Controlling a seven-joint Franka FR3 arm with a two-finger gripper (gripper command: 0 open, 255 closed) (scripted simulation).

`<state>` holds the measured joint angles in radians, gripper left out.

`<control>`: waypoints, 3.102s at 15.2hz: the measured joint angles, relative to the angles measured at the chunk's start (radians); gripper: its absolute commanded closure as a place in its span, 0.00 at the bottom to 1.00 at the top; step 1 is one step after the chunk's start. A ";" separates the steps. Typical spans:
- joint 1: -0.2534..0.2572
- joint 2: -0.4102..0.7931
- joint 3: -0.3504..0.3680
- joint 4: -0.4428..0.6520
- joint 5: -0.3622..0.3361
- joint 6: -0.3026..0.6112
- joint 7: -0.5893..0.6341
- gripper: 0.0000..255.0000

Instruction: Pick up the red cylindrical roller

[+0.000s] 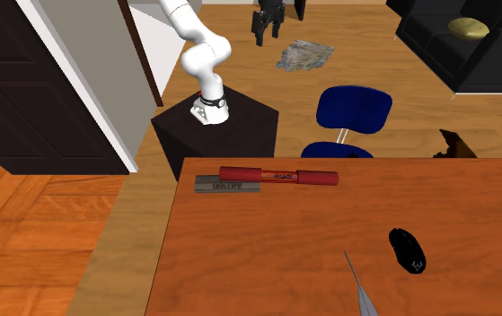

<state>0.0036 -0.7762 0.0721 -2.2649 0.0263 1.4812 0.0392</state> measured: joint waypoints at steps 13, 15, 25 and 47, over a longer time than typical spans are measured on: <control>-0.011 0.208 -0.182 -0.081 -0.112 0.266 -0.307 0.00; -0.013 0.267 -0.214 -0.073 -0.124 0.315 -0.364 0.00; -0.012 0.602 -0.339 0.031 -0.120 0.529 -0.637 0.00; -0.077 1.142 -0.360 0.321 0.025 0.740 -0.973 1.00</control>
<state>-0.0739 0.3656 -0.2883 -1.9443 0.0516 2.2215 -0.9339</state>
